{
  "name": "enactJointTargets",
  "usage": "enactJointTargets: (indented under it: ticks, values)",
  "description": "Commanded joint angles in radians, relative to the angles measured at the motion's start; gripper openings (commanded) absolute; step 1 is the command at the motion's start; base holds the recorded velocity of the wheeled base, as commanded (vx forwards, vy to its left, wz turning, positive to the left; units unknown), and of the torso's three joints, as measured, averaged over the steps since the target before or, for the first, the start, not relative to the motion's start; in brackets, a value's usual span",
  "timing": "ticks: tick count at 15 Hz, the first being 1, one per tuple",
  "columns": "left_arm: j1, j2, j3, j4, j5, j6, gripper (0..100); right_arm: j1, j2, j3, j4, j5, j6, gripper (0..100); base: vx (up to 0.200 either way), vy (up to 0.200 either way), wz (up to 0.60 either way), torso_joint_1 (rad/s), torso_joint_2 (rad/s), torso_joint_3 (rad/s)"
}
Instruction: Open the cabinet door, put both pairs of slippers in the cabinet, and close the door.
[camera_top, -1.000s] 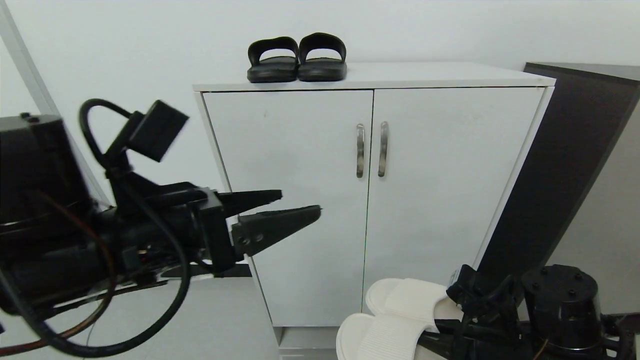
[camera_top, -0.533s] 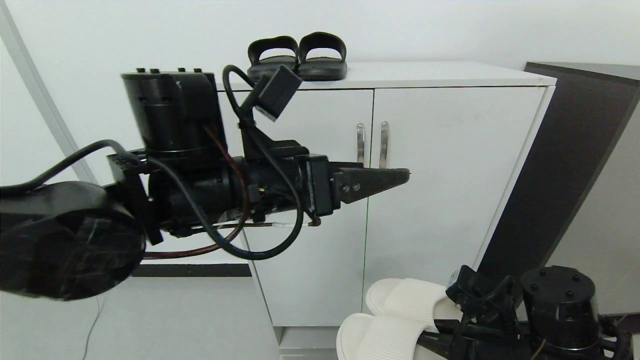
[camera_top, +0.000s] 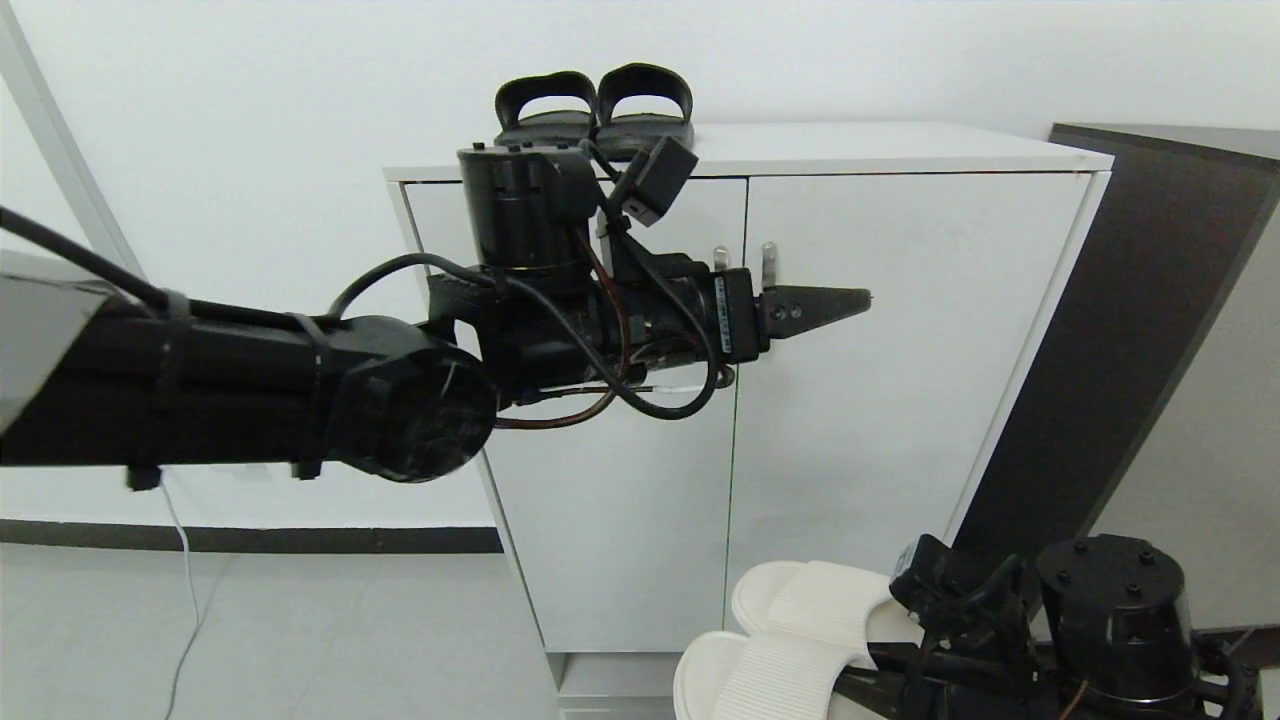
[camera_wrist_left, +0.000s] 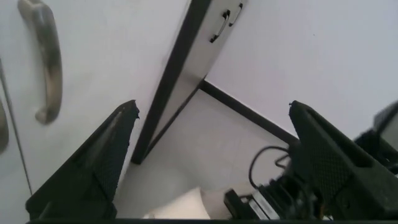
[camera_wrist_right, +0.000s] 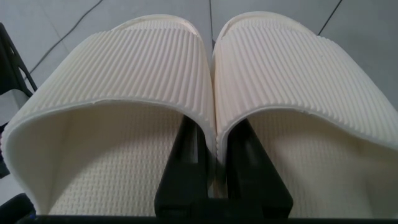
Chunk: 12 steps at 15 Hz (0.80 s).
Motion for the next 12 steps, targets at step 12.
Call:
enactJointTargets:
  ticks: [12]
  values:
    - [0.036,0.125,-0.134,0.002,0.166,0.002,100,0.000,0.026,0.003,-0.016,0.001,-0.001,0,0.000,0.000,0.00,0.000,0.00,0.000]
